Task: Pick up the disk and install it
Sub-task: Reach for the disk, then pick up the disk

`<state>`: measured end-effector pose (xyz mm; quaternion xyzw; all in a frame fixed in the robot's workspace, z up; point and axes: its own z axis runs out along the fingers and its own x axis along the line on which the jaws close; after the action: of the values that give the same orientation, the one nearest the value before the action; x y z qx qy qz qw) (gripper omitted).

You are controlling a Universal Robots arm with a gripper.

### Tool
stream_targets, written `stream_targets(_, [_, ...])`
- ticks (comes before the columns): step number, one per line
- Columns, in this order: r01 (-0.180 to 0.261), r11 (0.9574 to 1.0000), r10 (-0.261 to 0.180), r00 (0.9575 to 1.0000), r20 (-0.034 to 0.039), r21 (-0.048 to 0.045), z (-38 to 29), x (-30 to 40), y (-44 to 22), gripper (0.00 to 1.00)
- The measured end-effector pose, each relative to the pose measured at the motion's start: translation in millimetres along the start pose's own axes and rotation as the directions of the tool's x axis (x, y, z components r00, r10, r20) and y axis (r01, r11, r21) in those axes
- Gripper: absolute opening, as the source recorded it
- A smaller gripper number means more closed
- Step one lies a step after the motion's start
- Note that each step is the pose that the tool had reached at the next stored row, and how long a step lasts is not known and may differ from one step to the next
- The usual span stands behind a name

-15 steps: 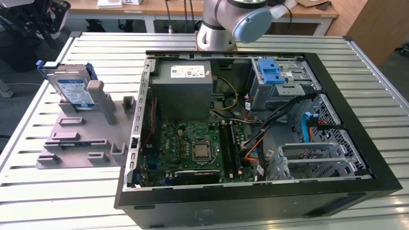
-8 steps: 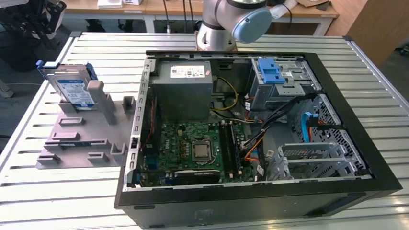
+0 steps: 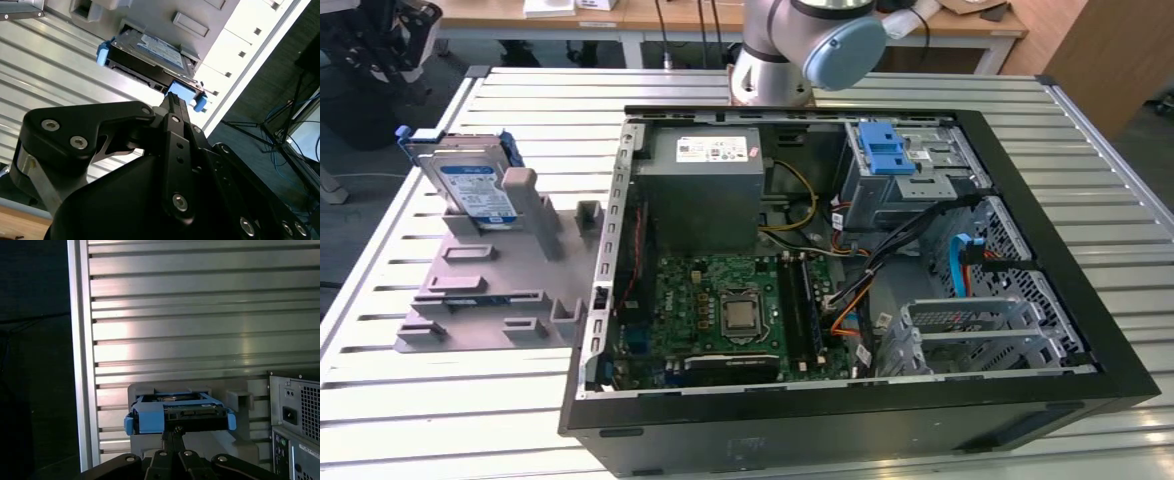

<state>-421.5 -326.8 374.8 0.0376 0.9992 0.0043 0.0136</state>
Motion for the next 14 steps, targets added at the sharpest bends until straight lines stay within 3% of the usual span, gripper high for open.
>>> stream_targets(6, [0.000, 1.0000, 0.000, 1.0000, 0.0000, 0.0000, 1.1, 15.5, -1.2, 0.11])
stream_targets(14, [0.000, 1.0000, 0.000, 1.0000, 0.0000, 0.0000, 1.1, 16.3, -1.2, 0.11])
